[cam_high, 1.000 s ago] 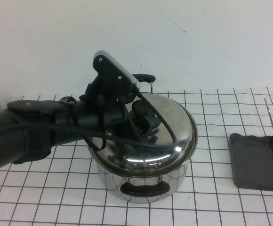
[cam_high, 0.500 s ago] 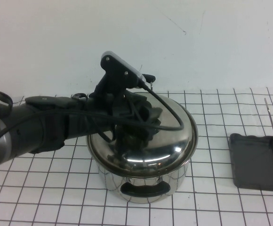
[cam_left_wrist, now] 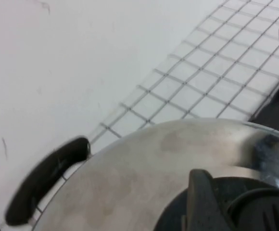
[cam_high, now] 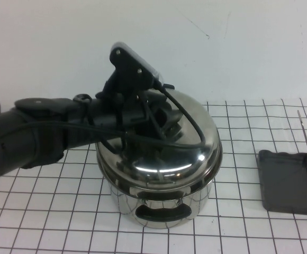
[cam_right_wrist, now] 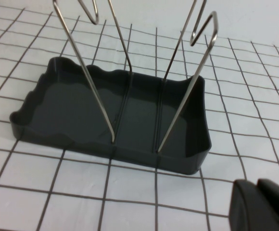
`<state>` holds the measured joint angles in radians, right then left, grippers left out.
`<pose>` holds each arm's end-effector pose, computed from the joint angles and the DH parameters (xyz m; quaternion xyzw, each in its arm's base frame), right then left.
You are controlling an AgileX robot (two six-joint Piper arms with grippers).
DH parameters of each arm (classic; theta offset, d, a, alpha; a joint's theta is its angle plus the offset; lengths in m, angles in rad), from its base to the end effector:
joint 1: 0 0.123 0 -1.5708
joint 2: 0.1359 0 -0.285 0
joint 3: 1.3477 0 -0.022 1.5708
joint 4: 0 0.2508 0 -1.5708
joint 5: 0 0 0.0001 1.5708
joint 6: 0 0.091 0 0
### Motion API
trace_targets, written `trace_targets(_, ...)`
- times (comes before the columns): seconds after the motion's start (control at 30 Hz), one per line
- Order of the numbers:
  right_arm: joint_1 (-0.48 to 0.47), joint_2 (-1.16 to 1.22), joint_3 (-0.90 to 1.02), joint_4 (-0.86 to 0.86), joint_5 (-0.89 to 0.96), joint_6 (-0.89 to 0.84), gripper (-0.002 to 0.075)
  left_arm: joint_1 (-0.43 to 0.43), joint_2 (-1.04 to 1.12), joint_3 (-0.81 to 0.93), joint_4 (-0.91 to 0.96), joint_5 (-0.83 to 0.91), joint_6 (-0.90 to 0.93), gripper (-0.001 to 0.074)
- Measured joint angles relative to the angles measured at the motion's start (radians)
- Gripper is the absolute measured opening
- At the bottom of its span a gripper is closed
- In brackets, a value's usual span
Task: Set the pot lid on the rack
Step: Open the pot, then hand over the pot lid
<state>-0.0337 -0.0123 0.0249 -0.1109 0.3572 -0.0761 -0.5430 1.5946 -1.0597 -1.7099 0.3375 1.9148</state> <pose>0.0528 -0.0053 0.1735 -0.0468 0.7976 -0.0795 0.5961 0.2928 -0.2117 0.2823 0.3827 0.7328 -0.2304 0.5132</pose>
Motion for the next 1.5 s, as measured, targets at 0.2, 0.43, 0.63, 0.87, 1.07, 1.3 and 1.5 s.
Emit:
trace_targets(0.2,0.0,0.0,0.0,-0.034,0.0,0.003,0.0017,0.0,-0.092,-0.003,0.001,0.01,0.017,0.0315)
trace_targets(0.43,0.0,0.0,0.002,0.252,-0.082,0.236,0.0017,0.0,-0.186,-0.004,0.009,0.165,-0.167,0.0315)
trace_targets(0.63,0.0,0.0,0.002,0.722,-0.181,0.374,0.0017,0.0,-0.201,-0.006,0.025,0.333,-0.469,0.0315)
trace_targets(0.87,0.0,0.0,0.002,0.875,-0.272,0.298,0.0017,0.0,-0.168,-0.006,0.029,0.344,-0.755,0.0315)
trace_targets(1.07,0.028,0.0,-0.027,0.939,-0.156,0.147,0.0017,0.0,-0.105,-0.013,0.03,0.34,-0.843,0.0315)
trace_targets(1.3,0.102,0.074,-0.173,1.371,-0.067,-0.4,0.0019,0.0,0.012,-0.152,0.036,0.392,-0.915,0.0315)
trace_targets(1.5,0.11,0.248,-0.258,1.762,0.062,-1.039,0.0061,0.0,0.094,-0.305,0.036,0.418,-1.104,0.0314)
